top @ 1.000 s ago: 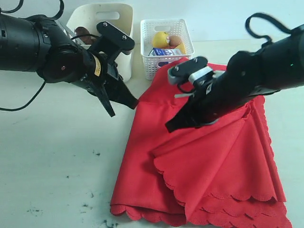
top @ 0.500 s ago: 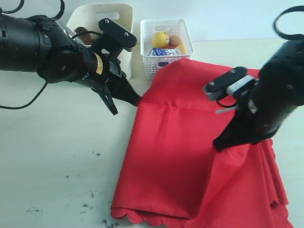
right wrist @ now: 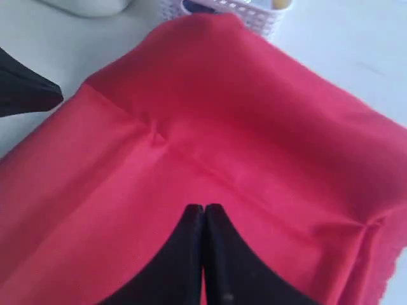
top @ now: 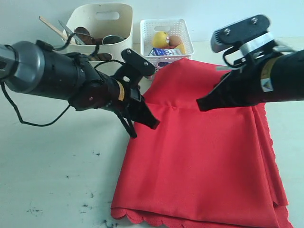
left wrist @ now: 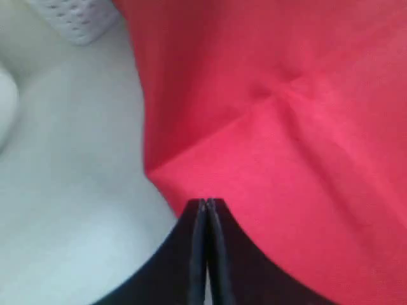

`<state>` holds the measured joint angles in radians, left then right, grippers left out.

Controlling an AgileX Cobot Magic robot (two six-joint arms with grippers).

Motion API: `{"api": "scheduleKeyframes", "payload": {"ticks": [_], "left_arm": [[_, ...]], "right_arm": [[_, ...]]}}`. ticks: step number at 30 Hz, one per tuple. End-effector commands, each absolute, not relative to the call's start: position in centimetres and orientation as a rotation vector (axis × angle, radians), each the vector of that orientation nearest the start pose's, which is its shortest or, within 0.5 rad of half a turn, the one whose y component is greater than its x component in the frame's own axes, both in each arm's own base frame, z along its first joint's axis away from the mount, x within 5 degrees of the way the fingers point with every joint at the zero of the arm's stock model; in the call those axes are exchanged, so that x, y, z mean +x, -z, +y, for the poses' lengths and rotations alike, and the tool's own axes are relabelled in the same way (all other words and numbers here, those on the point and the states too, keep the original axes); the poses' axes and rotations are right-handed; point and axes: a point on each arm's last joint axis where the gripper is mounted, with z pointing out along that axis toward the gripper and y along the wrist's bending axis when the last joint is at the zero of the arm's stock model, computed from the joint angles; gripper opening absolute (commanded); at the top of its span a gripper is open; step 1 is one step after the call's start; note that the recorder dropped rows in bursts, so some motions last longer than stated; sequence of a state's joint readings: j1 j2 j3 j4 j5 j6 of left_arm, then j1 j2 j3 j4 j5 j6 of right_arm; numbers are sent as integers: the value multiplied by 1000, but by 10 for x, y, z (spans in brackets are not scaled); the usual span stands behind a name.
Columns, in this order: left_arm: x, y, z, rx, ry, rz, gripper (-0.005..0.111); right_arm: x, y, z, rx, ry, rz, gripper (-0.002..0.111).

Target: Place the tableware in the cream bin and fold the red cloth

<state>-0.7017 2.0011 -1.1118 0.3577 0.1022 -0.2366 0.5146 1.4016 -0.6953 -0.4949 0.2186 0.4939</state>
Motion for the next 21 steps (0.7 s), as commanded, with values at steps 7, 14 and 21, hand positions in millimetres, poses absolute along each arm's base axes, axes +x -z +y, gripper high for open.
{"api": "scheduleKeyframes", "payload": {"ticks": [7,14,21], "left_arm": [[272,-98,-284,1144,188,2340,2],[261,-90,-279,1147,100,2487,2],[232,-87,-290,1240,41,2566,2]], "right_arm": [[314,-152,157,-686,8,2449,0],[319,-142,156,-687,67,2511,0],[314,-173,150,-663,95,2462,0]]}}
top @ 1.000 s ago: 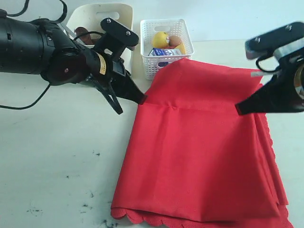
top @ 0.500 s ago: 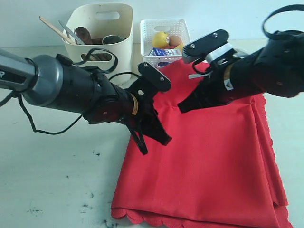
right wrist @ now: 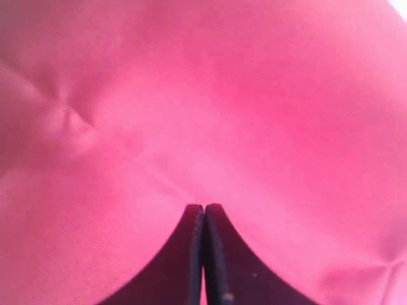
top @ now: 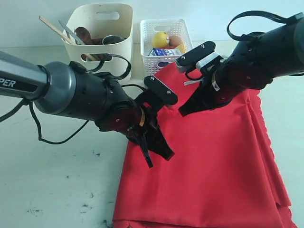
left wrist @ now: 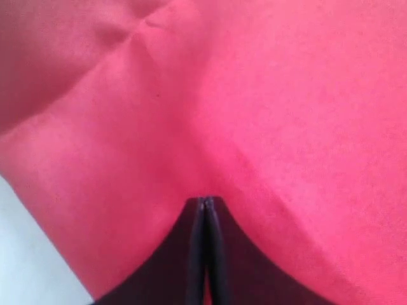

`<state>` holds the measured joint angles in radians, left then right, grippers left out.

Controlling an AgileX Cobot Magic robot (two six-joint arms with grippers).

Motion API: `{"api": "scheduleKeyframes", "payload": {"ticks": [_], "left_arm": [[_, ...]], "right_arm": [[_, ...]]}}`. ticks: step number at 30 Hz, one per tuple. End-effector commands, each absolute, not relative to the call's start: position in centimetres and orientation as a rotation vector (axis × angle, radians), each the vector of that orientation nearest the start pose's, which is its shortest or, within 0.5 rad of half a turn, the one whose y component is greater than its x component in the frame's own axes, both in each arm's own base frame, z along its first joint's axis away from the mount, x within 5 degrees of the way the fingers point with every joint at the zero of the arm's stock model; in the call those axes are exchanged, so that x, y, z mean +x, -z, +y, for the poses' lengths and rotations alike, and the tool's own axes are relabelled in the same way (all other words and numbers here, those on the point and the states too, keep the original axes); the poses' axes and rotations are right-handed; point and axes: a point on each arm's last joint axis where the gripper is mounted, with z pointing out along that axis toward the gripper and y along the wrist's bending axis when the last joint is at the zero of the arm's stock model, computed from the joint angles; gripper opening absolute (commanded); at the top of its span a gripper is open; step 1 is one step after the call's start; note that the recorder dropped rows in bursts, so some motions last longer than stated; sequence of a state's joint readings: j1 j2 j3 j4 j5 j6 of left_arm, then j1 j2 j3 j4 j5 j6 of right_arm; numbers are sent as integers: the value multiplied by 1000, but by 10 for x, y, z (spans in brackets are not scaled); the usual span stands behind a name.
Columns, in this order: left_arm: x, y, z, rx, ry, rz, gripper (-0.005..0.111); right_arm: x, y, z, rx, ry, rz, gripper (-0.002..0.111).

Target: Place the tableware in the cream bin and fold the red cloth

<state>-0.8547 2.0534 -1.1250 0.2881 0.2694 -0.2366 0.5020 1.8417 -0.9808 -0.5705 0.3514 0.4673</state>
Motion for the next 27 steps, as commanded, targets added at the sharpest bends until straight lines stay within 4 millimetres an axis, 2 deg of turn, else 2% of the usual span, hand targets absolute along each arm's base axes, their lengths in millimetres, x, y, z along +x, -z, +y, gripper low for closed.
{"api": "scheduleKeyframes", "payload": {"ticks": [1,3,4,5,7,9,11,13,16,21,23,25,27], "left_arm": [[226,-86,-291,1270,15,2579,2],[215,-85,-290,1327,-63,2625,2],[210,-84,-289,1351,-101,2645,2],[209,-84,-288,1357,-116,2655,2],[209,-85,-288,1359,-119,2653,2],[209,-88,-288,1354,-112,2647,2],[209,-92,-288,1350,-107,2641,2],[209,-92,-289,1350,-106,2640,2],[212,-96,-290,1375,-108,2581,2],[238,-148,-282,1192,-114,2414,2],[258,-166,-272,1096,-97,2345,2],[276,-170,-264,1019,-36,2310,2],[291,-166,-259,977,39,2281,2]], "right_arm": [[313,-177,150,-658,89,2449,0],[315,-181,153,-663,52,2410,0],[318,-176,156,-708,47,2379,0],[320,-171,158,-745,46,2362,0],[331,-146,157,-809,23,2346,0],[356,-119,129,-701,92,2456,0],[376,-104,102,-556,115,2520,0],[389,-98,82,-442,116,2544,0],[393,-103,76,-410,121,2537,0],[390,-132,75,-340,118,2506,0],[389,-138,74,-333,129,2505,0],[388,-140,73,-329,136,2507,0],[388,-140,73,-329,136,2507,0]]}}
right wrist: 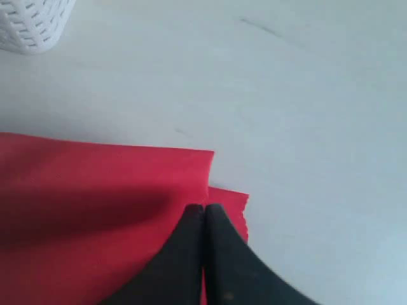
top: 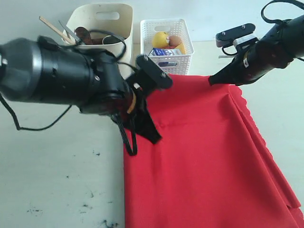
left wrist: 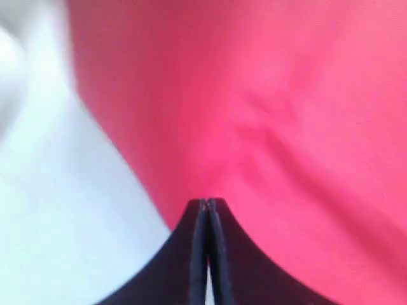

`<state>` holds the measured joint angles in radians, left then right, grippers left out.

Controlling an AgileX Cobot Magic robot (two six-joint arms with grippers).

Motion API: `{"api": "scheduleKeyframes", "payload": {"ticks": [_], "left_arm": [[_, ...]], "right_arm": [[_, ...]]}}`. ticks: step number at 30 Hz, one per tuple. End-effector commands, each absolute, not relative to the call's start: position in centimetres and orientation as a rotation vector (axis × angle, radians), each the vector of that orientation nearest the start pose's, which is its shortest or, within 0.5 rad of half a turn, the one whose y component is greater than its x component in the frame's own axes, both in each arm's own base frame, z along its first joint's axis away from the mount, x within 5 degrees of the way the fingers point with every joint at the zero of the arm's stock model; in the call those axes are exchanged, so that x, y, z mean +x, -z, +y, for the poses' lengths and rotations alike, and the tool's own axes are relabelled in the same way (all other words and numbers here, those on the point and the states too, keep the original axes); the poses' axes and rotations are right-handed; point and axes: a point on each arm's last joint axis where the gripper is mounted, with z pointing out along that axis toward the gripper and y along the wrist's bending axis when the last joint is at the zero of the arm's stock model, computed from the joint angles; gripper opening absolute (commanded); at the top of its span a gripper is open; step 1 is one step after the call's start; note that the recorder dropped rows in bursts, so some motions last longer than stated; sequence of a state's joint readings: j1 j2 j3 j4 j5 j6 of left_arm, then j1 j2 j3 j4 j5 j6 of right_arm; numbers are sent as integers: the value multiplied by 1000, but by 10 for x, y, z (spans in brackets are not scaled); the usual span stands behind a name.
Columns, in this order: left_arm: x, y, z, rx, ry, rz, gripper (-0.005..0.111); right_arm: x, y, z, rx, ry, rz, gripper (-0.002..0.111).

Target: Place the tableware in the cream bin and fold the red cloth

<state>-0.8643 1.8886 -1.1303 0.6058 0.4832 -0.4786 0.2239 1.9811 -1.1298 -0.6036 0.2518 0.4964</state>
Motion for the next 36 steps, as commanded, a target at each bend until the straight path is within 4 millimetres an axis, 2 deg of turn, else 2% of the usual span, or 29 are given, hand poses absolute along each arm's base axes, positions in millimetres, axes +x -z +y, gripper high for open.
{"api": "scheduleKeyframes", "payload": {"ticks": [1,3,6,9,12,16,18,21,23,25,27,30,32,36], "left_arm": [[298,-162,-257,962,74,2268,2],[310,-151,-254,940,111,2263,2],[327,-124,-252,917,111,2307,2],[333,-101,-252,943,52,2361,2],[337,-91,-250,953,-26,2406,2],[345,-95,-243,914,-90,2440,2],[347,-99,-241,903,-127,2451,2],[349,-108,-239,881,-173,2463,2],[347,-119,-242,879,-160,2440,2],[342,-132,-248,886,-137,2405,2],[336,-148,-256,890,-105,2364,2],[321,-167,-269,931,-39,2292,2],[309,-169,-280,989,45,2227,2],[291,-151,-300,1133,191,2109,2]], "right_arm": [[388,-139,73,-330,137,2509,0],[388,-139,73,-330,137,2509,0],[388,-139,73,-315,128,2513,0],[388,-140,74,-322,128,2514,0],[386,-142,72,-325,145,2522,0],[382,-160,72,-283,148,2515,0],[377,-175,79,-301,145,2494,0],[366,-195,100,-395,92,2458,0],[357,-197,118,-513,59,2461,0],[352,-191,130,-598,38,2478,0],[351,-175,135,-648,42,2530,0],[352,-137,135,-682,76,2652,0],[351,-113,134,-713,105,2725,0],[349,-91,133,-732,124,2786,0]]}}
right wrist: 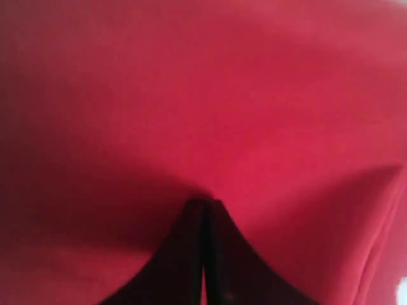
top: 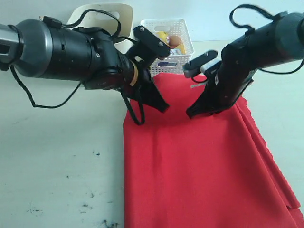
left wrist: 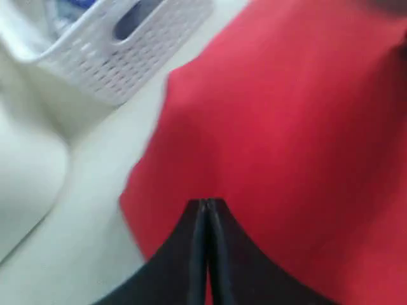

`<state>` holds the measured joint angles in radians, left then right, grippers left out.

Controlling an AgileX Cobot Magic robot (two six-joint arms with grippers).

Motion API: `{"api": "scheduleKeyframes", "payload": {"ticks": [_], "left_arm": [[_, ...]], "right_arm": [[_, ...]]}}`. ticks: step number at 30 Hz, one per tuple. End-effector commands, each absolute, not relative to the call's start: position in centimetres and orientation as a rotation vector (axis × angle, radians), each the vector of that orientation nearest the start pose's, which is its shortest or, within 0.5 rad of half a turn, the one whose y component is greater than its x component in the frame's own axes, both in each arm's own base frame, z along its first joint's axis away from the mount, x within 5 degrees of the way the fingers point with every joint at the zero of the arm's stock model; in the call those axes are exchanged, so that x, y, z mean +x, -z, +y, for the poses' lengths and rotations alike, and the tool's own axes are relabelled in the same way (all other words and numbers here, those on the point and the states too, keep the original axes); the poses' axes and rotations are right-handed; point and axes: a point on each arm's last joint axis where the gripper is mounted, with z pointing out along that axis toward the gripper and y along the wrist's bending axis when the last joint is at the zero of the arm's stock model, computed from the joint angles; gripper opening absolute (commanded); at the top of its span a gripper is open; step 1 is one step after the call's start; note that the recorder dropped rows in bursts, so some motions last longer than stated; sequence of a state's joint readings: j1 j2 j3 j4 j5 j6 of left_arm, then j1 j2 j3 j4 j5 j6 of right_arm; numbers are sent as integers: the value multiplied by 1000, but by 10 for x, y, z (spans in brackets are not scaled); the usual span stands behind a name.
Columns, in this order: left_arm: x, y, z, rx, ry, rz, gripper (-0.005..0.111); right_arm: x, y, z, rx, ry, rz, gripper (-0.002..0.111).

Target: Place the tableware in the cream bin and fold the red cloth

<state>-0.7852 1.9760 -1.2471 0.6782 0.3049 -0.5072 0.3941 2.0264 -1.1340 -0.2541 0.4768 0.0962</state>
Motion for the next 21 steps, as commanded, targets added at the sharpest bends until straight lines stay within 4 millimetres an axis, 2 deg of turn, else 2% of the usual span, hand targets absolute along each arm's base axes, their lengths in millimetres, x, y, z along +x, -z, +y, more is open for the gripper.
{"api": "scheduleKeyframes", "payload": {"ticks": [1,5,9,15,18,21], "left_arm": [[291,-144,-302,1144,202,2110,2],[305,-115,-295,1156,141,2176,2],[329,-97,-278,1100,68,2253,2],[360,-94,-241,935,7,2342,2],[368,-93,-224,848,-31,2401,2],[369,-90,-214,834,-109,2454,2]], "right_arm": [[348,-89,132,-734,127,2795,0],[346,-94,131,-734,143,2816,0],[346,-97,131,-731,143,2810,0],[342,-93,128,-777,169,2799,0],[340,-90,127,-788,169,2798,0],[339,-90,126,-796,173,2794,0]]}}
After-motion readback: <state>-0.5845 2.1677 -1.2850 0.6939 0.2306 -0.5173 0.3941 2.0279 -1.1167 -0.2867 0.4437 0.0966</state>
